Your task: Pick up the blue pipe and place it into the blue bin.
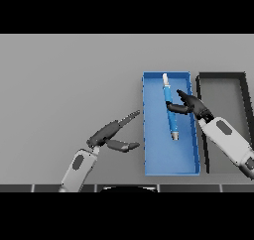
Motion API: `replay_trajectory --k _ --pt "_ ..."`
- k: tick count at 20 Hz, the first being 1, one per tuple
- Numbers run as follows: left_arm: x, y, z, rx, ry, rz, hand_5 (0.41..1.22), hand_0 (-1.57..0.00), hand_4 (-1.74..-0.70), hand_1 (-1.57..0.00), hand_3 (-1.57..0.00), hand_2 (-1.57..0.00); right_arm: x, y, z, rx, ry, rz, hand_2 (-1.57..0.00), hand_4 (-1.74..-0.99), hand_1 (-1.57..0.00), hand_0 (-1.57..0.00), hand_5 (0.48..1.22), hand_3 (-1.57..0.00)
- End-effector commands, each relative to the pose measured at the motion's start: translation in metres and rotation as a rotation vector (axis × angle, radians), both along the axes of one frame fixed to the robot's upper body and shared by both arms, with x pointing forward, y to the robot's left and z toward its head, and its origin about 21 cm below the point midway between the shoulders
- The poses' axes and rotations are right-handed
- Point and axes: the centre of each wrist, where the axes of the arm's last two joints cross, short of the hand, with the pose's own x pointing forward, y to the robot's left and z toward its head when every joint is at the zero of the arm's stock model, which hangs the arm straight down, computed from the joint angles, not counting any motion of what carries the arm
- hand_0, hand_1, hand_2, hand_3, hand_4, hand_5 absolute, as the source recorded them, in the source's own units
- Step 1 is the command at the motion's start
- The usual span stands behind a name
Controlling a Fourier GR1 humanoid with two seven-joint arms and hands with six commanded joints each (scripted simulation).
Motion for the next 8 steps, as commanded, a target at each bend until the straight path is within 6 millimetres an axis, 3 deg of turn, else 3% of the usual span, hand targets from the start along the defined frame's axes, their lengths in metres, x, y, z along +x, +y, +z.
replay_trajectory --k 1,8 --pt "-0.001 0.001 0.001 -0.008 0.002 -0.005 0.497 0.0 -0.93 0.0 0.0 0.0 0.0 0.001 0.0 -0.002 -0.006 0.014 -0.03 -1.11 -0.04 -0.04 0.736 -0.01" --pt "0.002 -0.001 0.011 -0.003 -0.01 -0.003 0.495 0.0 -0.93 0.0 0.0 0.0 0.0 0.0 0.002 -0.024 -0.008 0.077 -0.02 -1.084 -0.02 -0.02 0.714 0.0"
